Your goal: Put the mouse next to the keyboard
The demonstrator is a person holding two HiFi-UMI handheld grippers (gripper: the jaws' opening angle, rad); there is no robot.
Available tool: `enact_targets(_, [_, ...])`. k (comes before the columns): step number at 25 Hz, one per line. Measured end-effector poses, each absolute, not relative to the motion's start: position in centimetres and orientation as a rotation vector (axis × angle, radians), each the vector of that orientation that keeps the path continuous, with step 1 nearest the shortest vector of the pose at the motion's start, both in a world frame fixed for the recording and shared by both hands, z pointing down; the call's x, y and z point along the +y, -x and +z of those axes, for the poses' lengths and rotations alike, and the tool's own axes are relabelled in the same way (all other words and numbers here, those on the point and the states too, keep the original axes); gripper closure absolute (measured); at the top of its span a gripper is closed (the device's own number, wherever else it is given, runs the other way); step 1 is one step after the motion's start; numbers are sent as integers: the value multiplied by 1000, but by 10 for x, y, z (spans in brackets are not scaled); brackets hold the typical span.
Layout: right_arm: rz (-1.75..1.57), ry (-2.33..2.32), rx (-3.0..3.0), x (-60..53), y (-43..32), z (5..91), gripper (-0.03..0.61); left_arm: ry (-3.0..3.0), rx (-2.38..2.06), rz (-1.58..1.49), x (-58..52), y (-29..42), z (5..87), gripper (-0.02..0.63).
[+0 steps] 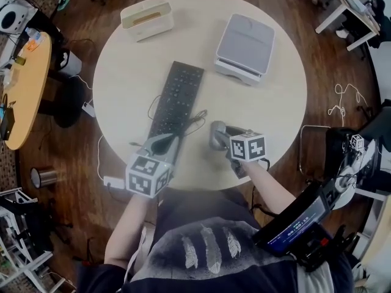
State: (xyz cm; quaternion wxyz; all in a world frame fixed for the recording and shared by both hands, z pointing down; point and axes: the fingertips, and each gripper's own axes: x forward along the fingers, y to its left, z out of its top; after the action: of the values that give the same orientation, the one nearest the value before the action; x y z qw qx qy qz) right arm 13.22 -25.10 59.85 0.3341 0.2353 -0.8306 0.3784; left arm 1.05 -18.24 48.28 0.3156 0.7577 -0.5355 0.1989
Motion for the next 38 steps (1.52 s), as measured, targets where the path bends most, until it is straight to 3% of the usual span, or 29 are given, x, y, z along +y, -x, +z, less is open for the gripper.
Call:
enact_targets(7, [948,-774,-2141,-256,-141,600,425,-2006,-1385,511,-180,3,486,614])
enact_targets(20, [1495,-1208,-1996,-241,-143,605,442,-2080,-1356,497,-171,38,480,614])
enact_targets(31, [1150,-1145,-2125,-224,-147,572,417,-2170,-1310,452,-163,56,474,614])
enact_targets(33, [1056,-1173,-2171,-224,-153,553,448,-2179,-1291,440,-162,59,475,614])
enact_targets(36, [949,-1224,-2232,-218,-160,520,580,-2194,-1298,405,-167,72,469,614])
enact_targets(38, [901,-1220,-2261,-209,-163,504,580,-2194,-1327,390,-170,81,465,614])
